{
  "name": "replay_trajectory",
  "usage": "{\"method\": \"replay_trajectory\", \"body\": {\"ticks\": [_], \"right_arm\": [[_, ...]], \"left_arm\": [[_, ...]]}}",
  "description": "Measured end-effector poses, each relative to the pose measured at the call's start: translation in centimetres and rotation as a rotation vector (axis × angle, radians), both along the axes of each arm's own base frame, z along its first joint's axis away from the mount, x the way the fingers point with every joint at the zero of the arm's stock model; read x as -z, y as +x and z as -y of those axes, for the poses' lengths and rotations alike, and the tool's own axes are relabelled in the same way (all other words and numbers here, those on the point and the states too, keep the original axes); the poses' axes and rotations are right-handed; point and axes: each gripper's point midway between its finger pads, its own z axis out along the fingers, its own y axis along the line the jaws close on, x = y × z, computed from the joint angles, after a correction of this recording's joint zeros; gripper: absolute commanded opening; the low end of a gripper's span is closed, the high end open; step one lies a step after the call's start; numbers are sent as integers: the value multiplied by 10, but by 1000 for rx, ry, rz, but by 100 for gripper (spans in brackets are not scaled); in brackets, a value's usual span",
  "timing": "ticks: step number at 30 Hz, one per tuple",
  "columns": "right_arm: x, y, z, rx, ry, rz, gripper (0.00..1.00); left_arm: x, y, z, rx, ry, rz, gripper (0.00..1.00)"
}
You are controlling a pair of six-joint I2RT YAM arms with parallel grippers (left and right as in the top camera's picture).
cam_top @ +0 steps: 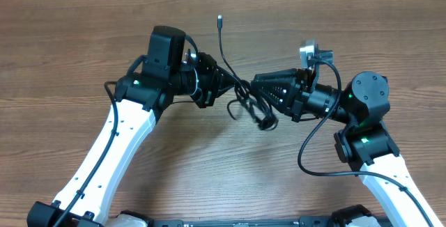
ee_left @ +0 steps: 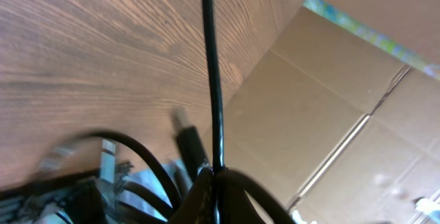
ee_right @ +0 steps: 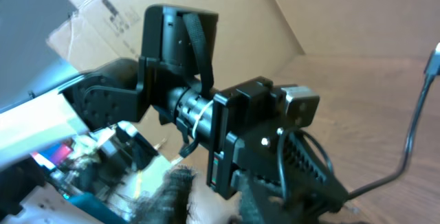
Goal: Untangle cables
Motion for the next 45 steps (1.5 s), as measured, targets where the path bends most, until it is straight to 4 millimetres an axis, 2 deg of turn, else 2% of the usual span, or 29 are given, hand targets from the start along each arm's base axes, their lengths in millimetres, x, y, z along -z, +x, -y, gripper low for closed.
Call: {"method": "replay_trajectory", "body": {"ticks": [2, 5, 8, 10, 12, 16, 20, 25, 28, 35, 45], "right_arm": [[1, 0, 0, 2, -2, -2, 46], [1, 0, 0, 2, -1, -4, 49], [1, 0, 0, 1, -1, -6, 49], [1, 0, 0, 2, -2, -10, 43], [8, 2, 1, 13, -15, -38, 38], [37, 7, 5, 59, -83, -140, 38], [64, 11, 11, 109, -171, -181, 39], [77, 13, 16, 134, -253, -122, 44], [85, 12, 18, 131, -305, -87, 45], [104, 6, 20, 104, -436, 17, 51], [111, -9, 6, 3, -528, 192, 50]], "left_arm": [[1, 1, -1, 14, 14, 32, 4], [-1, 4, 0, 40, 29, 96, 4], [-2, 5, 0, 65, 39, 144, 4], [-2, 5, 0, 76, 45, 161, 4], [-2, 5, 0, 86, 50, 177, 4], [-2, 8, -5, 97, 67, 214, 4], [5, 14, -26, 93, 113, 245, 4], [23, 18, -63, 43, 204, 203, 4], [26, 23, -75, 15, 230, 199, 4], [27, 21, -71, 20, 233, 194, 4], [27, 15, -59, 34, 223, 174, 4]]}}
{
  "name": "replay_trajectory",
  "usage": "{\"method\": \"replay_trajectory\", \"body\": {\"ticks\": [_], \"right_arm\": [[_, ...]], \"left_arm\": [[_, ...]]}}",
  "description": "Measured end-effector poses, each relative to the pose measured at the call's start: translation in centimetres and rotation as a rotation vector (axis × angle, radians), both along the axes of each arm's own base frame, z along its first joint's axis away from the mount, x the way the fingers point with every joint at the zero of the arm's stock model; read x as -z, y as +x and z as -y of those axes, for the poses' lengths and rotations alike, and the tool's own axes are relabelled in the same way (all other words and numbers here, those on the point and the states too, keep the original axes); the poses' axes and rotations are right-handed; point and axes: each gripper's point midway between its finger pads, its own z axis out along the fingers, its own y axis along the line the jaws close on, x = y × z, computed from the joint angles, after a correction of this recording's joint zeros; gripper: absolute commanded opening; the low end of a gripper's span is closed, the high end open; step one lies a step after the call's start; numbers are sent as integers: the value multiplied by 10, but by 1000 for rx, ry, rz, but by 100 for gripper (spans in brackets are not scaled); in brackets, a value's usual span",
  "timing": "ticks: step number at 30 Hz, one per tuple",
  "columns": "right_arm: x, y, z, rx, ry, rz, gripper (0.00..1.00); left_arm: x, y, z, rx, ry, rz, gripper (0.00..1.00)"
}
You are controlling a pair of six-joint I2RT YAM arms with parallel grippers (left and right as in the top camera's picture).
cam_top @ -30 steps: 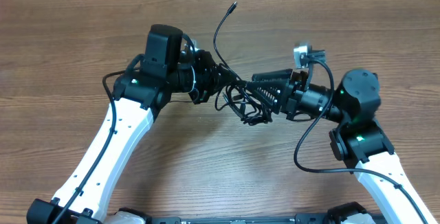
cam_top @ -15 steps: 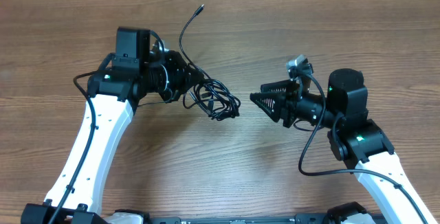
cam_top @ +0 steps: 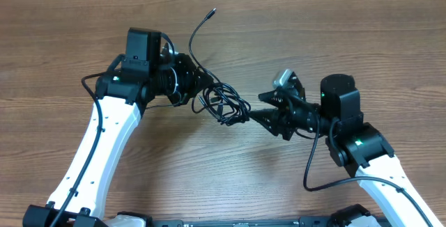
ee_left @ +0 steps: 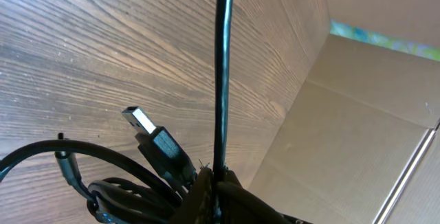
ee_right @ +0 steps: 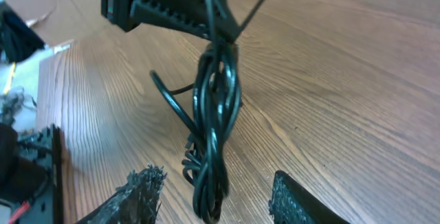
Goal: Untangle cables
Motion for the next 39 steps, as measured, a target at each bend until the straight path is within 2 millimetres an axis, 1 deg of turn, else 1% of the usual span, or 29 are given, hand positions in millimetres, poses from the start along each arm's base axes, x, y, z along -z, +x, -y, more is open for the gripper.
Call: {"method": "replay_trajectory", "body": {"ticks": [3, 4, 9, 13, 15, 18, 24, 29, 35, 39], "right_arm": [[0, -2, -2, -18, -12, 23, 38], [1, -2, -2, -21, -18, 28, 36], [2, -2, -1, -25, -27, 40, 36], [2, -2, -1, -26, -31, 46, 26], [2, -1, -1, -28, -34, 52, 19], [4, -1, 0, -22, -40, 48, 16], [14, 3, 0, -16, -55, 17, 4], [19, 4, -1, -13, -59, -7, 4], [16, 6, -2, 3, -36, -21, 4], [10, 9, -3, 18, -7, -25, 4]], "left_arm": [[0, -3, 5, -1, -8, -17, 4], [0, -3, 7, -2, -10, -21, 4], [-1, -7, 16, -4, -24, -43, 4], [-1, -10, 21, -3, -32, -62, 4], [-1, -11, 23, -1, -34, -66, 4], [-1, -12, 25, -3, -37, -74, 4], [-1, -13, 25, -6, -39, -79, 4], [-1, -12, 25, -9, -36, -78, 4], [0, -11, 24, -16, -27, -76, 4], [5, -10, 19, -35, 0, -82, 4]]}}
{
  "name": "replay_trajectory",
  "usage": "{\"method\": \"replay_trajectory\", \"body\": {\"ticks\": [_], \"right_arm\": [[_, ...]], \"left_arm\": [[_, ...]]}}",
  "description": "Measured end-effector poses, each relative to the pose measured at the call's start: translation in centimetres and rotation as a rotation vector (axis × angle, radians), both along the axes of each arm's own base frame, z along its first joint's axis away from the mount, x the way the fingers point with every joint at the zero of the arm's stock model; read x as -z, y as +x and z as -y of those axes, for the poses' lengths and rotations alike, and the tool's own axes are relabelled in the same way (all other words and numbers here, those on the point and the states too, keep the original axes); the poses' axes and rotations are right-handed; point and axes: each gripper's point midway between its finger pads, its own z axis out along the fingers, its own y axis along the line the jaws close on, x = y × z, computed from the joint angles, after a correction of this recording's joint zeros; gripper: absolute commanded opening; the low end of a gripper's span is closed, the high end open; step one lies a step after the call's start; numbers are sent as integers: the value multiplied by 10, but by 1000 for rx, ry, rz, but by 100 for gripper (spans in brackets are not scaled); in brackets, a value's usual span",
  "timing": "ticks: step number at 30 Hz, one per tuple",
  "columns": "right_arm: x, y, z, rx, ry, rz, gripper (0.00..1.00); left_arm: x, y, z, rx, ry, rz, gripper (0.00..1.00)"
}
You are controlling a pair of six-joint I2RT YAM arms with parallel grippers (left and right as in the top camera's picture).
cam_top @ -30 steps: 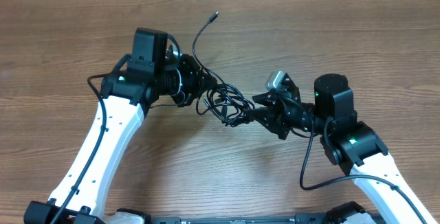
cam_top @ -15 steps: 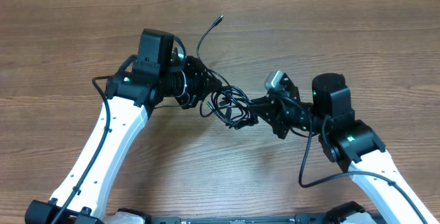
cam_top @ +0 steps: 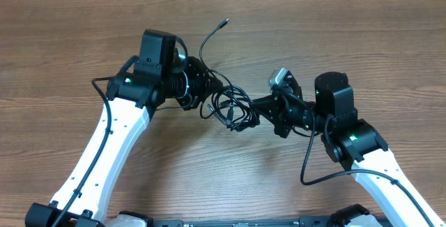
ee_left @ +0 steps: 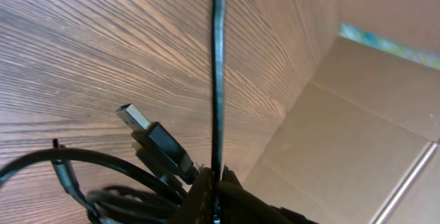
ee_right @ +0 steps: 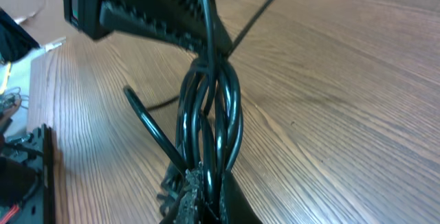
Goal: Untangle cables
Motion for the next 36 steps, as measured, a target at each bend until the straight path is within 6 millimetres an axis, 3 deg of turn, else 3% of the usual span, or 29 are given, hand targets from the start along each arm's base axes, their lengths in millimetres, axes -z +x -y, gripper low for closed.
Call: {"method": "replay_trajectory", "body": {"ticks": [9, 20, 31, 36], "right_arm": [[-13, 2, -5, -1, 60, 5, 4], [-31, 5, -7, 12, 113, 30, 4], [-51, 13, -9, 63, 196, 26, 4], [-52, 19, -6, 118, 213, -1, 4]], "left_arm": [[15, -6, -13, -42, 83, -55, 4], [19, -7, -17, -44, 113, -53, 4], [30, -20, -25, -8, 190, -80, 4], [31, -20, -26, 21, 210, -50, 4]]}}
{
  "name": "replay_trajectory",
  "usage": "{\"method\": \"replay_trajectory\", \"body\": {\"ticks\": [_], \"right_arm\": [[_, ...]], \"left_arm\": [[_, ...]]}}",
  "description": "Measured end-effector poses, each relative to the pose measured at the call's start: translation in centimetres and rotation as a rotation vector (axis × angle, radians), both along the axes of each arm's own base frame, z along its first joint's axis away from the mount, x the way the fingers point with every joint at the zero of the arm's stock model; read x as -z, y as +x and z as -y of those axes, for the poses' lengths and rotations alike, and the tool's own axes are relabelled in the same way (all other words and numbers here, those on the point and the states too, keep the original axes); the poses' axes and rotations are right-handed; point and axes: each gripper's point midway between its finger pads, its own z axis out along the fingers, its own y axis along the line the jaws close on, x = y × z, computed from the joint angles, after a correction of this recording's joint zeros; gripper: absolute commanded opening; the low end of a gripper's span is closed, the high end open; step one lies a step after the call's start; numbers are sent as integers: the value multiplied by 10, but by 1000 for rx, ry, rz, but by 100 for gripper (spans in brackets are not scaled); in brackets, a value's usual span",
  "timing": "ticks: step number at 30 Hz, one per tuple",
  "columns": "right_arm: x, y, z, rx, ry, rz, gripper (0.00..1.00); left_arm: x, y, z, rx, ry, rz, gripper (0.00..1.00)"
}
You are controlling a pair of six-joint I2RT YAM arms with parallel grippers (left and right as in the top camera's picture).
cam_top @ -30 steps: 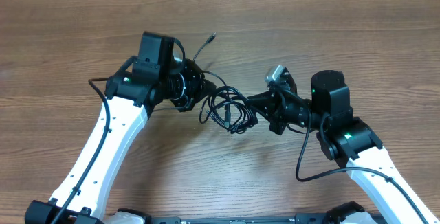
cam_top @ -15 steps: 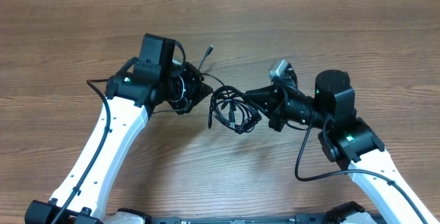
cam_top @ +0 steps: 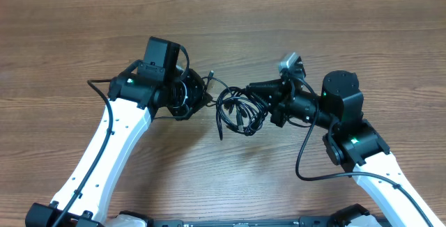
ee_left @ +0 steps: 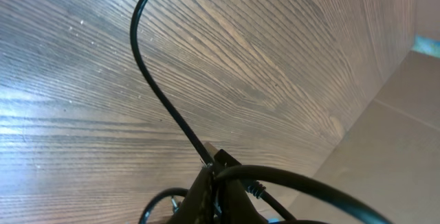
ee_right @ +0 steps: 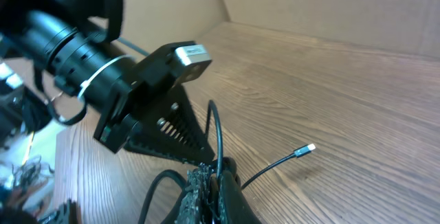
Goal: Untangle cables
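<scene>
A tangle of black cables [cam_top: 237, 112] hangs in loops between the two arms. My left gripper [cam_top: 206, 96] is shut on a thin cable [ee_left: 161, 93] that bends away slack over the wood. My right gripper [cam_top: 245, 91] is shut on several strands at the bundle's right side [ee_right: 218, 157]. In the right wrist view the left gripper [ee_right: 206, 157] sits tip to tip with mine. A free end with a small silver plug [ee_right: 309, 148] lies on the table, seen from above as the plug [cam_top: 211, 75] by the left gripper.
The wooden table [cam_top: 362, 32] stretches all round the arms. Brown cardboard walls [ee_right: 330, 4] stand along its far edge. A grey cable [cam_top: 306, 157] of the right arm loops beside its forearm.
The thin strand that stood straight and long above the left gripper now curves slack, its plug end close by that gripper. The right gripper has turned and risen a little. Both stay shut.
At first both grippers stood close together at the tangle. Then the right gripper was open and apart, with the bundle hanging from the shut left gripper. After that the right gripper was shut on the bundle's loops. Now both hold it, tip to tip.
</scene>
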Motion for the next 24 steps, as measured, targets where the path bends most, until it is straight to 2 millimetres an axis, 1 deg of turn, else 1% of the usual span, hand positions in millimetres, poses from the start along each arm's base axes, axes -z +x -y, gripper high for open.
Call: {"method": "replay_trajectory", "body": {"ticks": [11, 16, 19, 24], "right_arm": [[2, 13, 9, 106, 20, -55, 4], [5, 23, 18, 200, 23, -86, 4], [10, 30, 27, 273, 15, -115, 4], [26, 39, 46, 416, -13, -186, 4]], "left_arm": [[3, -1, -4, 64, 45, 42, 4], [3, -1, -4, 107, 59, 69, 4], [3, -1, -4, 139, 70, 89, 4], [3, -1, -4, 173, 84, 114, 5]]}}
